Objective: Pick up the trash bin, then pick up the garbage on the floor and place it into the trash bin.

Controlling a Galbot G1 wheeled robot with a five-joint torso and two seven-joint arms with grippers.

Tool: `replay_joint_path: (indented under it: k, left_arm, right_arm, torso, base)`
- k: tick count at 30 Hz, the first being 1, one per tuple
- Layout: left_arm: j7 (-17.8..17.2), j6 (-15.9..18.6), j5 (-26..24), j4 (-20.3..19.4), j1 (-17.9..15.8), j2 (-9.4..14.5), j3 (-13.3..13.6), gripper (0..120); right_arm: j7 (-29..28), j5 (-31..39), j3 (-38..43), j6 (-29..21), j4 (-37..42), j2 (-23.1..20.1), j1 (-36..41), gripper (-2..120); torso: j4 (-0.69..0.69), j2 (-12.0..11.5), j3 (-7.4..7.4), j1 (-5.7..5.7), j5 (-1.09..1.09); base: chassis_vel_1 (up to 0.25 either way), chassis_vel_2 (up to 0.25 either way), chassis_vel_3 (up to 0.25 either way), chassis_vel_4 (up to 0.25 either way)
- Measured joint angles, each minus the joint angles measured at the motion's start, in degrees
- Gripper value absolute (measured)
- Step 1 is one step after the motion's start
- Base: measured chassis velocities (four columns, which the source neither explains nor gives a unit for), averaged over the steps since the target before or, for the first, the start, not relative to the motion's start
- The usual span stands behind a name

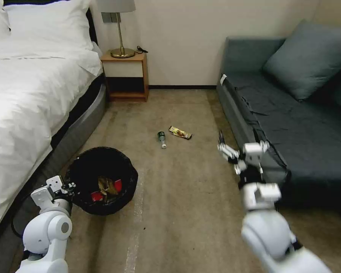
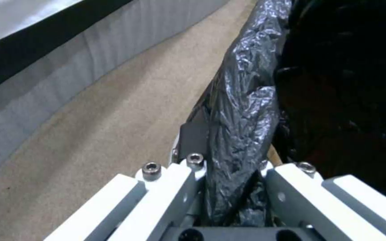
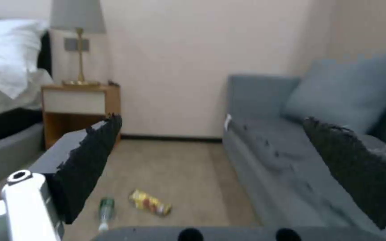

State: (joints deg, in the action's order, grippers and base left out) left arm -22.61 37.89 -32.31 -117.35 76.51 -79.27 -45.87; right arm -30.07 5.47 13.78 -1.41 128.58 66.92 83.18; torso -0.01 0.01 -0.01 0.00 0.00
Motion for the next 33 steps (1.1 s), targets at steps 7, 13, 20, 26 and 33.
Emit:
replay_joint_path:
  k: [7, 13, 20, 26, 33]
  left_arm:
    - [0.3, -0.2, 0.0, 0.0, 0.3, 0.0, -0.2, 3]
    - [0.3, -0.3, 0.0, -0.3, 0.3, 0.2, -0.2, 3]
    - [0.3, -0.3, 0.0, -0.3, 0.5, 0.0, -0.2, 3]
    - [0.3, -0.3, 0.2, -0.5, 0.8, -0.3, -0.3, 3]
    - [0.3, -0.3, 0.3, -0.5, 1.0, -0.5, -0.5, 3]
  right_arm:
    - [0.9, -4.9, -1.8, 3.9, -1.4, 5.2, 4.1, 100]
    - [1.5, -6.0, -2.5, 5.1, -2.6, 5.7, 4.4, 100]
    - [1.6, -6.2, -2.6, 5.3, -3.1, 5.4, 4.0, 100]
    - [1.7, -6.9, -2.8, 5.9, -3.9, 5.1, 3.6, 100]
    - [2.0, -7.0, -3.1, 6.0, -4.6, 5.0, 2.9, 100]
  torso:
    - [0.01, 0.0, 0.00, 0.00, -0.01]
    - [0.01, 0.0, 0.00, 0.00, -0.01]
    - [0.01, 0.0, 0.01, 0.00, 0.00]
    - [0.01, 0.0, 0.01, 0.00, 0.00]
    - [0.01, 0.0, 0.01, 0.00, 0.00]
  base:
    - [0.000, 0.000, 0.000, 0.000]
    - [0.000, 0.000, 0.000, 0.000]
    - [-0.098, 0.096, 0.106, -0.106]
    - [-0.150, 0.151, 0.153, -0.136]
    - [-0.117, 0.130, 0.120, -0.118]
